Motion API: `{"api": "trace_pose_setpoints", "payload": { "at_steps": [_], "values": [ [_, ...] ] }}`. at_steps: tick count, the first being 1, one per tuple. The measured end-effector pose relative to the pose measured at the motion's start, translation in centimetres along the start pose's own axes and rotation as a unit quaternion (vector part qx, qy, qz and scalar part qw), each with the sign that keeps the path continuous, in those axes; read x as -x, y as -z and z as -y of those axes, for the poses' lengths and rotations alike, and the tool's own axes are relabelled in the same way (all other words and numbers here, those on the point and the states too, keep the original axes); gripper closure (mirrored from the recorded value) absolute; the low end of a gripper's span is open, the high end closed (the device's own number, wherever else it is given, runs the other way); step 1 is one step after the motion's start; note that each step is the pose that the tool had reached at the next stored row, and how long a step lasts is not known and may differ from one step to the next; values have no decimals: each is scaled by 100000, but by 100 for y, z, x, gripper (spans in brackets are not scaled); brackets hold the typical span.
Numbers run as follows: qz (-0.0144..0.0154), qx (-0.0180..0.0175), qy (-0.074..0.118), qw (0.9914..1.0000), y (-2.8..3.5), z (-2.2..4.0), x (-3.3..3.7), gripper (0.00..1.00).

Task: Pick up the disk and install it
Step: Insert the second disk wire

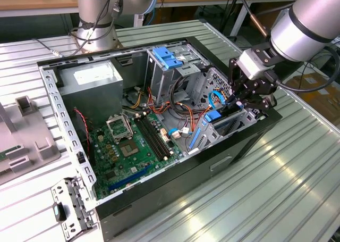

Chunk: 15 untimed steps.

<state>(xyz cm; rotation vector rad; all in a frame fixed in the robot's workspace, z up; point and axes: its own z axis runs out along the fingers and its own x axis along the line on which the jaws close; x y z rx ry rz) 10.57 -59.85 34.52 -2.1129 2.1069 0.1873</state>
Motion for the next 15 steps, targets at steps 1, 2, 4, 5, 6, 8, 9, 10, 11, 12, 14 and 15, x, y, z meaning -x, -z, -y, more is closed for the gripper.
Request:
{"api": "trace_pose_setpoints", "payload": {
  "at_steps": [1,2,4,5,6,8,9,10,11,12,14,15],
  "values": [
    [-7,-1,7,100000,-2,0,0,84],
    [0,-1,7,100000,-8,-5,-2,84],
    [0,-2,2,100000,-22,-16,-5,84],
    [1,-1,3,100000,-28,-20,-7,84],
    [2,-3,1,100000,-32,-23,-8,84],
    [-10,0,4,100000,-36,-23,-10,84],
    [-14,-1,0,100000,-36,-24,-10,84],
    [-9,0,1,100000,-37,-23,-10,84],
    [-1,0,1,100000,-39,-24,-10,84],
    [-3,-2,1,100000,-38,-24,-10,84],
    [11,0,-4,100000,-40,-24,-11,77],
    [9,-1,-2,100000,-40,-24,-11,77]
  ]
}}
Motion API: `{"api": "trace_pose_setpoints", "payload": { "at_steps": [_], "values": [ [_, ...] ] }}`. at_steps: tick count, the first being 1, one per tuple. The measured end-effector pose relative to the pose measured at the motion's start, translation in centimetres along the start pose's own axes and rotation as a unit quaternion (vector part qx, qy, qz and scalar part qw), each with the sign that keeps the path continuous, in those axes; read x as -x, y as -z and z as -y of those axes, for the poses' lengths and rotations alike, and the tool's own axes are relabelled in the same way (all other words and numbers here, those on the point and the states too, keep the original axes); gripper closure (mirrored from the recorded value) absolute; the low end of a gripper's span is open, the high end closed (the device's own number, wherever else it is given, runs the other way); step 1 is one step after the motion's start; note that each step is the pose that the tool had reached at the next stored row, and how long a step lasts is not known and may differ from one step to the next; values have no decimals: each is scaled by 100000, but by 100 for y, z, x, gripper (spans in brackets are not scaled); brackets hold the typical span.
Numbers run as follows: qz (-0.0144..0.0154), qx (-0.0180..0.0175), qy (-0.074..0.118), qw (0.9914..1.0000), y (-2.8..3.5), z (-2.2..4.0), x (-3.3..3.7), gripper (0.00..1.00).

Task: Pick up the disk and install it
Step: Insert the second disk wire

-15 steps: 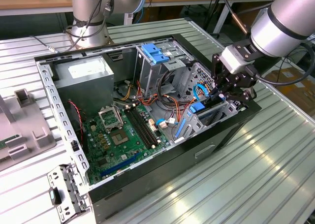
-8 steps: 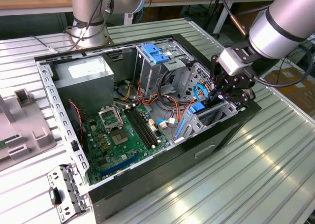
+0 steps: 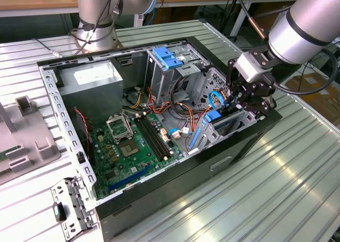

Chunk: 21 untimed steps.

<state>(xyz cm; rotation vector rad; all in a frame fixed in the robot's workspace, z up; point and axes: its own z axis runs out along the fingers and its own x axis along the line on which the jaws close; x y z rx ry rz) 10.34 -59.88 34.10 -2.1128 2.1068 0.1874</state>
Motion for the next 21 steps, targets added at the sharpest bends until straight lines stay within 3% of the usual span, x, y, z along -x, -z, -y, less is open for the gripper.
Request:
{"api": "trace_pose_setpoints", "payload": {
  "at_steps": [1,5,9,12,13,16,19,21],
  "values": [
    [-2,-1,3,100000,0,0,0,70],
    [-4,-1,0,100000,11,0,3,70],
    [19,-2,0,100000,125,2,25,70],
    [187,0,0,100000,153,3,30,70],
    [398,-3,-3,99999,153,3,31,70],
    [1447,-4,-27,99990,148,3,30,72],
    [2168,1,-39,99976,137,3,28,89],
    [2609,4,-51,99966,124,2,25,89]
  ]
}}
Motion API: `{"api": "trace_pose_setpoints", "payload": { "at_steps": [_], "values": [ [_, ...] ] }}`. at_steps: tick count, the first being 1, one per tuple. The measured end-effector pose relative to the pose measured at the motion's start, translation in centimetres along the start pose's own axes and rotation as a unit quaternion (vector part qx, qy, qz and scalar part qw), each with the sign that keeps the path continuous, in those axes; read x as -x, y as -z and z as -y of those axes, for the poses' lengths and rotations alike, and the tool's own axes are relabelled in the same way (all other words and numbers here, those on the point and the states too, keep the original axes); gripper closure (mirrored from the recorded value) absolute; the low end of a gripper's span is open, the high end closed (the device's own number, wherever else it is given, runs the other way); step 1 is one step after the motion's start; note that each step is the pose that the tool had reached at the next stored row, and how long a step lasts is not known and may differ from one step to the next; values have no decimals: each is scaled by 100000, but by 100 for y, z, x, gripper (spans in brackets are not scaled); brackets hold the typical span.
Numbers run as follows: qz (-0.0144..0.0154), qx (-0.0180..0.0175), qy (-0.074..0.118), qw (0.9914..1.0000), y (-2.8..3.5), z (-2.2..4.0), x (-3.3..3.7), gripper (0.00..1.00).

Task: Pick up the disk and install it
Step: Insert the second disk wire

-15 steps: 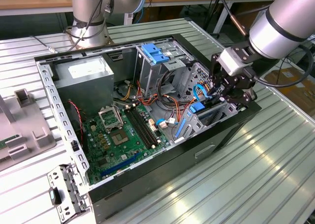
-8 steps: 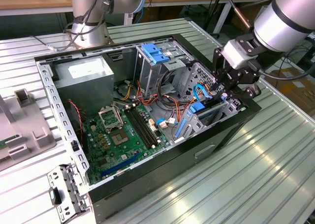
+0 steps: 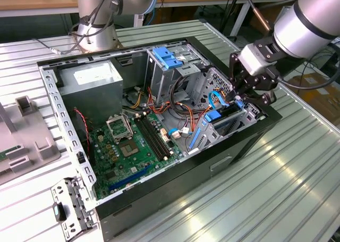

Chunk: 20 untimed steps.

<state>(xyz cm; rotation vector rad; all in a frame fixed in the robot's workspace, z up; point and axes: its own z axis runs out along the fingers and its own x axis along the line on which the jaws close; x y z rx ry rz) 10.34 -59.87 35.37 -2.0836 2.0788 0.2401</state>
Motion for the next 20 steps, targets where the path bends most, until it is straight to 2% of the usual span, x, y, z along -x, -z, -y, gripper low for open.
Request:
{"api": "trace_pose_setpoints", "payload": {
  "at_steps": [2,8,20],
  "values": [
    [205,-1,-7,100000,-7,0,-2,89],
    [402,1,-5,99999,-31,0,-17,89],
    [493,-2,-7,99999,-90,-2,-40,89]
  ]
}}
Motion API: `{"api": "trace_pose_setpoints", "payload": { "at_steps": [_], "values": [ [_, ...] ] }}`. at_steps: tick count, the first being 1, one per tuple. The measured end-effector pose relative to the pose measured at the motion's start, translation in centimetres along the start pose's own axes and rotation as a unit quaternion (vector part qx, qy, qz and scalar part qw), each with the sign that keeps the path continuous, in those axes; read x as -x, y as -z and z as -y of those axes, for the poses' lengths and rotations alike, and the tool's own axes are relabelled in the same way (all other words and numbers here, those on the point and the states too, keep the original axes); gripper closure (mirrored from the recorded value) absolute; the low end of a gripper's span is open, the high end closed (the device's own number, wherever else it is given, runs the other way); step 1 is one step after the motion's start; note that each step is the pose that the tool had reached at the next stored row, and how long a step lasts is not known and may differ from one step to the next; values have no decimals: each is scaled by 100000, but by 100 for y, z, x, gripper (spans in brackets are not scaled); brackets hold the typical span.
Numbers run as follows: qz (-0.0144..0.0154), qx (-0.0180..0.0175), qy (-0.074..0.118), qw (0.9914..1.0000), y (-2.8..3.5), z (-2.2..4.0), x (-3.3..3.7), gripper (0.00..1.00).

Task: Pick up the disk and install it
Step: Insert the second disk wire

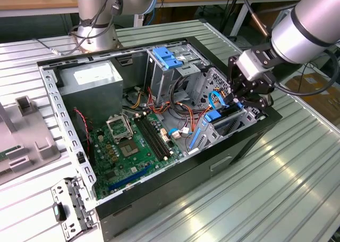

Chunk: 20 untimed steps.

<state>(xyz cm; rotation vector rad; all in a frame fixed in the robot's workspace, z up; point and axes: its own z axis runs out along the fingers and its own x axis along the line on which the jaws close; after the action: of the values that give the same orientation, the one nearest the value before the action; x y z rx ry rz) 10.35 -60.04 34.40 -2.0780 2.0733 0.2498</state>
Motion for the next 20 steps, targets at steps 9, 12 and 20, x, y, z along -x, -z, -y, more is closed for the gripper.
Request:
{"api": "trace_pose_setpoints", "payload": {
  "at_steps": [9,12,20],
  "values": [
    [17,3,0,100000,-32,-1,-9,89],
    [37,7,14,100000,8,0,1,89],
    [700,4,8,99998,45,0,-48,89]
  ]
}}
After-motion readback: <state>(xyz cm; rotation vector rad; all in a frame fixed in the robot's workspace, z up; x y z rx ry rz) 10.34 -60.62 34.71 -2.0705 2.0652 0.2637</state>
